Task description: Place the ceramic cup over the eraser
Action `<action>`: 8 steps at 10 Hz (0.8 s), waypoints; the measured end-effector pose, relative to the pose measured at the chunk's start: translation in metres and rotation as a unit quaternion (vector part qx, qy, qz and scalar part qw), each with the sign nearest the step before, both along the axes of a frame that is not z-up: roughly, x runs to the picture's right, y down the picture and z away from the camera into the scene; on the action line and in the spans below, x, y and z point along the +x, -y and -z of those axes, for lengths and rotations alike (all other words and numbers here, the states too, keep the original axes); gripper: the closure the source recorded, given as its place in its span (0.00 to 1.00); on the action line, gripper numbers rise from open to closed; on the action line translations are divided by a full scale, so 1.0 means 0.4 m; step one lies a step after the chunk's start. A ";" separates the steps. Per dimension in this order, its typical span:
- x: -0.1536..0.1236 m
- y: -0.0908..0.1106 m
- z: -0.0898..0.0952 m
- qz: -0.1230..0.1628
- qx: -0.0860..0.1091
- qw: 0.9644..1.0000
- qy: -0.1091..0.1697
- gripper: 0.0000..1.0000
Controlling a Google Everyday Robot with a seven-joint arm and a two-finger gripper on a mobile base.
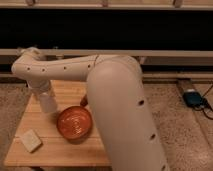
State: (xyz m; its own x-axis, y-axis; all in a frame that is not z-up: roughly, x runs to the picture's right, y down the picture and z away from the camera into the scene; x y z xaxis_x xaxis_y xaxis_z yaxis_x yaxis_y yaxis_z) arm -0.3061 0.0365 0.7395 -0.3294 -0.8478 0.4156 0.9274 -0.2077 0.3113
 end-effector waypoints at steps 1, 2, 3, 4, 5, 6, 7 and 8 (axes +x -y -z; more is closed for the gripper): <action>0.037 0.003 0.027 -0.013 0.005 1.000 0.001 1.00; 0.070 0.002 0.054 -0.024 0.010 1.000 0.000 1.00; 0.101 0.003 0.081 -0.035 0.016 0.999 -0.004 1.00; 0.125 0.002 0.098 -0.044 0.019 0.999 -0.009 1.00; 0.172 0.007 0.118 -0.063 0.023 0.998 -0.020 1.00; 0.205 0.011 0.131 -0.077 0.026 0.996 -0.028 1.00; 0.244 0.019 0.145 -0.093 0.030 0.994 -0.038 1.00; 0.293 0.029 0.162 -0.112 0.036 0.992 -0.052 1.00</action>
